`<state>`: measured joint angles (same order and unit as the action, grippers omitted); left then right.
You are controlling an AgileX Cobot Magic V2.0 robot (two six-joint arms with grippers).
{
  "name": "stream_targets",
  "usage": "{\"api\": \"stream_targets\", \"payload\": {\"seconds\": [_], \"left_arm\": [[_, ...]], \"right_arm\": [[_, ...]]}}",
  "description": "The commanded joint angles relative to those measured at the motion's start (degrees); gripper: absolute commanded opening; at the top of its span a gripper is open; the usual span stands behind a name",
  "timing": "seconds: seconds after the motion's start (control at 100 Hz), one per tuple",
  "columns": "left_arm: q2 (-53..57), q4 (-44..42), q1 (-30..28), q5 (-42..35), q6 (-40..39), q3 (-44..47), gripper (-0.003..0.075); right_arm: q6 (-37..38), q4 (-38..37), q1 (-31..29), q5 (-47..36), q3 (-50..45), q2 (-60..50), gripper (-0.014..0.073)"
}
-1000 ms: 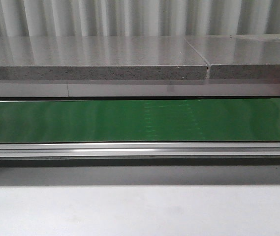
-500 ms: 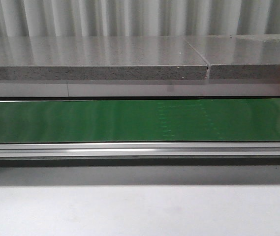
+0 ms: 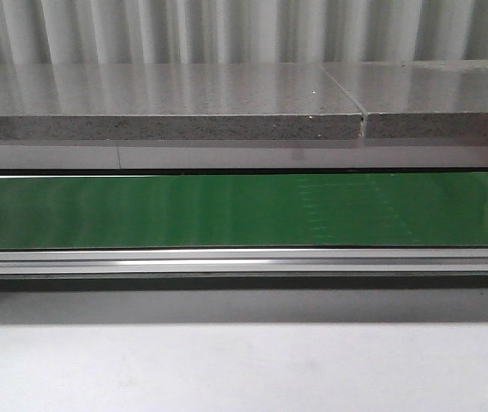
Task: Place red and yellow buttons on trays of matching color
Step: 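Lower the red button onto the belt and open the left gripper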
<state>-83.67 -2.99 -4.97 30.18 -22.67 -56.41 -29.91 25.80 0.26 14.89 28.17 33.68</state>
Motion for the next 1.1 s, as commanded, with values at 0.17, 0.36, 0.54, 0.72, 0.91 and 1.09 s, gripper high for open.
{"api": "stream_targets", "payload": {"seconds": [0.17,0.36,0.54,0.72,0.91,1.09], "left_arm": [[2.09,3.31,0.45,-2.73,4.11,-1.68,0.0594],[4.67,4.17,1.43,-3.1,5.59,-1.69,0.0582],[7.52,4.17,0.57,-4.63,5.69,-2.78,0.0563],[7.41,3.96,-4.65,-4.35,5.69,-5.49,0.0563],[7.3,-0.04,-9.83,-6.96,5.69,-5.73,0.0563],[6.43,-0.74,-11.01,-9.0,5.69,-5.73,0.0562]], "right_arm": [[-0.31,-0.08,0.08,-3.64,1.57,-0.25,-0.0068],[-0.31,-0.08,0.08,-3.64,1.57,-0.25,-0.0068],[-0.31,-0.08,0.08,-3.52,1.57,-0.25,-0.0068],[-0.31,-0.08,0.08,-3.52,1.57,-0.25,-0.0068],[-0.31,-0.08,0.08,-3.52,1.57,-0.25,-0.0068],[-0.31,-0.08,0.08,-3.52,1.57,-0.25,-0.0068]]}}
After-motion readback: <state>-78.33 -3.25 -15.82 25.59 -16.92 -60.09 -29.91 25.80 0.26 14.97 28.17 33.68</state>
